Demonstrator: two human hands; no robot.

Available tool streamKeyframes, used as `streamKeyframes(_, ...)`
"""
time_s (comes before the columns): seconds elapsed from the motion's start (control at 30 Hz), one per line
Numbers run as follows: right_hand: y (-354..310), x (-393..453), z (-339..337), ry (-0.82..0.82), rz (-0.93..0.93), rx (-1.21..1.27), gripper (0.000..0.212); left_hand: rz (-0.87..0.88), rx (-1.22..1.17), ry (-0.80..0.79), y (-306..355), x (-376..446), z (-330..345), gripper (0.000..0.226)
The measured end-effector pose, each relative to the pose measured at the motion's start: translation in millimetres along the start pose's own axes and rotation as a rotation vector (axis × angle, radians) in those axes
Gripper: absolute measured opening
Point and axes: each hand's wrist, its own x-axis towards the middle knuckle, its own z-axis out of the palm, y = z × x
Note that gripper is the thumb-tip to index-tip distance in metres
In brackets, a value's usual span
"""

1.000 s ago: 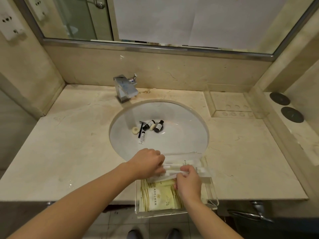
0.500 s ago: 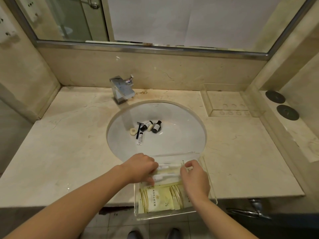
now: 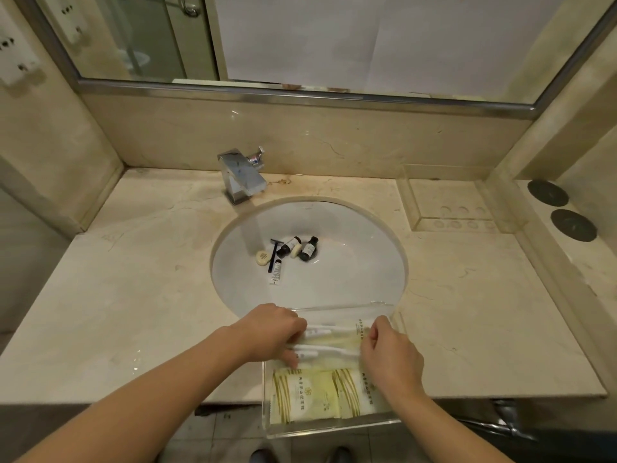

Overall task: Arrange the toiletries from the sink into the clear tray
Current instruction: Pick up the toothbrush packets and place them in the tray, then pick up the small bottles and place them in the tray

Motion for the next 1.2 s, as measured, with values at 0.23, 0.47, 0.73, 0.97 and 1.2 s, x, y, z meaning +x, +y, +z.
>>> streamKeyframes(0.23,-20,36,-3,0.11,-0.081,0.132,0.003,-0.328,-0.389,0.367,-30,2,-15,0.028)
streamKeyframes(0.47,-58,97,7,-0.032,-0.161,0.183,0.01,-0.614,-0.544,0.298,-86,33,-1,0.011)
streamKeyframes(0.73,-79,165,52,-0.439,-0.112,0.203,0.028,-0.674,-0.547,0.085,-117,83,25,0.035)
streamKeyframes(0.97,-81,222,95,-0.546,0.009,0.296,0.051,-0.677,-0.561,0.177,-137,133,35,0.032)
streamKeyframes(1.2,-92,263,125,-0.58,-0.09,0.267,0.063,-0.588,-0.554,0.214,-162,178,45,0.047)
